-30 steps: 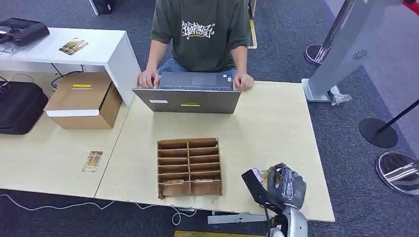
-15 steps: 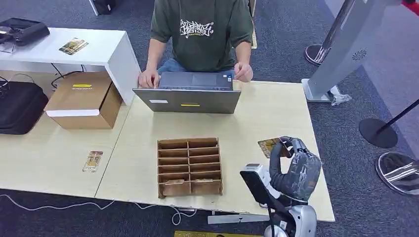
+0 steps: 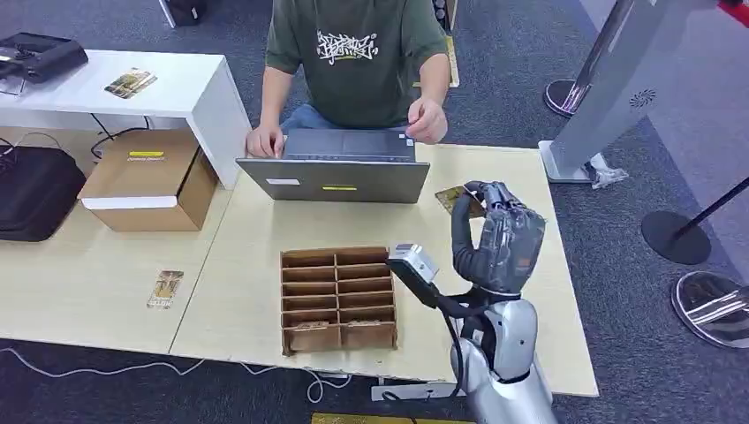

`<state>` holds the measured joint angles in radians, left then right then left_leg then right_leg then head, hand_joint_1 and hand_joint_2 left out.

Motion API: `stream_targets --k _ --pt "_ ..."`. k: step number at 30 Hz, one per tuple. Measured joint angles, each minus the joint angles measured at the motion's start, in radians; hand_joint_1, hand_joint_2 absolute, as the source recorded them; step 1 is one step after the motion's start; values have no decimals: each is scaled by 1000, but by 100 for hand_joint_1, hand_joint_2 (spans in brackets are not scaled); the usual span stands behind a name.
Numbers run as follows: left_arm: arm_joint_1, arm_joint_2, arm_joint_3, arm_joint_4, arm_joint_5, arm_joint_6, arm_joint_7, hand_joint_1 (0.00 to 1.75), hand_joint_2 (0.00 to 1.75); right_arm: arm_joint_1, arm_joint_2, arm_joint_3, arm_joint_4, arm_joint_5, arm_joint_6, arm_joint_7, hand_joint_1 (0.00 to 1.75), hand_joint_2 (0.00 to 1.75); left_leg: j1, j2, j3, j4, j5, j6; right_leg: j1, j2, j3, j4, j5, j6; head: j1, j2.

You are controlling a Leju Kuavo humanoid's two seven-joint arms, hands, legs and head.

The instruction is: Pass the card to the sensor for recognition and then transmit it.

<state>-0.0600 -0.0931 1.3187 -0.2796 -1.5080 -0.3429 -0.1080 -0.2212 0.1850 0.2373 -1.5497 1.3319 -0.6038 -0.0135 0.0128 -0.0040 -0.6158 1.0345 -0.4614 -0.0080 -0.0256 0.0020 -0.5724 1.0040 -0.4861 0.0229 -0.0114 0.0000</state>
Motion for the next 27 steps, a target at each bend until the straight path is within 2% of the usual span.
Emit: stream_targets --k 3,5,6,9,14,18,27 --pt "-2 5 -16 4 -10 2 -1 0 0 -72 -10 18 69 144 -35 49 175 175 0 0 0 0 0 0 0 0 0 0 0 0 0 0" --pt "-6 9 -23 8 -16 2 -1 0 0 -125 -16 33 121 161 -61 86 175 175 0 0 0 0 0 0 0 0 0 0 0 0 0 0" --pt "-7 11 -26 10 -18 2 0 0 0 -153 -27 49 146 161 -63 136 175 175 0 0 0 0 0 0 0 -1 0 0 0 0 0 0" --pt "-7 18 -39 15 -20 -1 1 0 0 -295 -90 178 243 162 -66 353 175 175 0 1 0 0 0 0 0 2 -1 0 1 -1 0 0" --pt "-11 24 -48 20 -24 -3 1 0 0 -482 -141 399 383 163 -66 504 175 175 0 1 0 0 1 0 0 1 -1 0 2 0 0 0" --pt "-16 27 -69 27 -38 -6 11 0 0 -597 -154 508 493 163 -66 540 175 175 0 2 1 0 1 0 0 2 -1 1 2 0 0 0" --pt "-31 27 -103 28 -41 -10 25 0 0 -739 -142 599 690 163 -67 515 175 175 0 0 0 0 1 0 0 1 0 1 2 0 0 0"
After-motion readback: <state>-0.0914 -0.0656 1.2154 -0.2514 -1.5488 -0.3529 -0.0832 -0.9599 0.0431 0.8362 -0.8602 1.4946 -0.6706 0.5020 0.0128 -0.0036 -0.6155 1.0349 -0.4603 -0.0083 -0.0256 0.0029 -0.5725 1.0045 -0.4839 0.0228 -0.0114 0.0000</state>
